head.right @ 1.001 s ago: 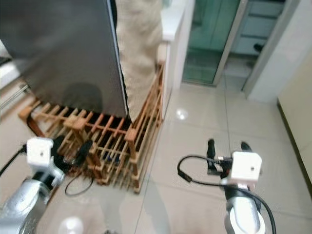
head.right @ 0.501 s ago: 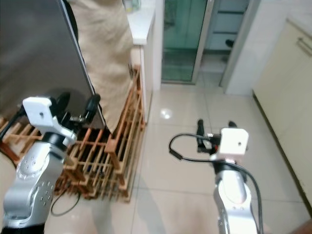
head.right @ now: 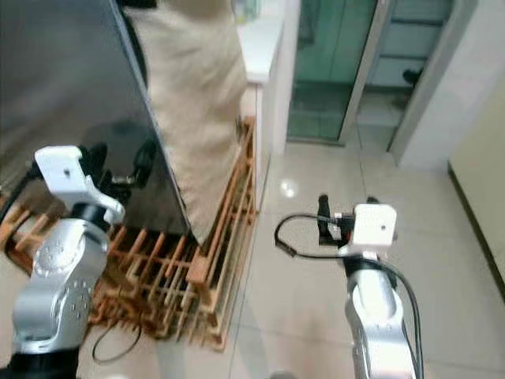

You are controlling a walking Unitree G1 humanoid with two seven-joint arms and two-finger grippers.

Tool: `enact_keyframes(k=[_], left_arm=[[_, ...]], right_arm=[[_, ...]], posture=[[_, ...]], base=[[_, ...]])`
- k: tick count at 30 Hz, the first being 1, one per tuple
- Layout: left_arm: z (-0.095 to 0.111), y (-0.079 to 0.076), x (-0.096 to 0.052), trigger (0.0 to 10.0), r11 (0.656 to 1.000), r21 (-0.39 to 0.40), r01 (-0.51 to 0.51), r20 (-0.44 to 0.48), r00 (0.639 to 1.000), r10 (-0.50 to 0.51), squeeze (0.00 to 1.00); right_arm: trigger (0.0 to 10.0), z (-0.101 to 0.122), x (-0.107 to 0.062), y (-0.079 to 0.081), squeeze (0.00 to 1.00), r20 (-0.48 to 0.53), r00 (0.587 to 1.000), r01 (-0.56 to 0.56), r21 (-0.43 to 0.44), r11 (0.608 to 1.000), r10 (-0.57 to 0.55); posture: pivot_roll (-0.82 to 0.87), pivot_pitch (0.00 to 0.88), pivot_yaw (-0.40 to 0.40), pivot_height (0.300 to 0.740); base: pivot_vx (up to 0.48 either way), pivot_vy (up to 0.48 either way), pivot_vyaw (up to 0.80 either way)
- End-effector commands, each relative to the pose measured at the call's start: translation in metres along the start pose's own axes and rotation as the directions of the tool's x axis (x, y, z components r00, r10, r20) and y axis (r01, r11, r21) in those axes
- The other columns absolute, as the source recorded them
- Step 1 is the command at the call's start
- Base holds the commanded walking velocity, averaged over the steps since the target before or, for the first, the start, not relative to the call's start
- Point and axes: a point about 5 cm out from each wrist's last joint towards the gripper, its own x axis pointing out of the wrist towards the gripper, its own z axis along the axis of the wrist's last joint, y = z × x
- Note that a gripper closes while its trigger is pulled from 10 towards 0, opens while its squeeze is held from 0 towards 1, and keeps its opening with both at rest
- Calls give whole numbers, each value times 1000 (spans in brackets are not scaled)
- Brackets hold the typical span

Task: Restocking fridge

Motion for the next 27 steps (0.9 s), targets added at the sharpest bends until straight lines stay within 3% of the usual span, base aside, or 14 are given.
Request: enact_keyframes(k=[1, 6, 10, 16, 17, 27], left_arm=[[1, 7, 1, 10000, 999, 21, -33, -2, 999, 33, 0], [1, 1, 8, 10000, 999, 42, 18, -23, 1000, -17, 0], [-9, -20, 15, 10000, 987, 25, 158, -106, 982, -155, 0], [-15, -31, 22, 10000, 985, -4, 170, -167, 971, -168, 0], [-16, -34, 23, 10000, 984, -38, 173, -174, 969, -177, 0], [-17, -41, 19, 10000, 966, -126, 227, -196, 949, -248, 0]], right_arm=[[10000, 0, 1, 6, 0, 4, 1000, -23, 1, 1000, 23], [10000, -2, 3, 5, 0, -1, 1000, -22, -1, 1000, 22], [10000, -6, 6, 2, 0, -19, 1000, -6, 7, 1000, 7], [10000, -9, 8, -3, 0, -35, 999, 14, 9, 1000, -14], [10000, -10, 8, -5, 0, -38, 999, 20, 8, 1000, -19], [10000, -18, 5, -7, 0, -61, 998, 31, 5, 1000, -31]], posture=[[-119, 0, 49, 740], [-121, 0, 50, 740], [-123, 0, 49, 740], [-132, 0, 52, 740], [-134, 0, 53, 740], [-139, 0, 57, 740]], base=[[0, 0, 0], [0, 0, 0], [0, 0, 0], [0, 0, 0], [0, 0, 0], [0, 0, 0]])
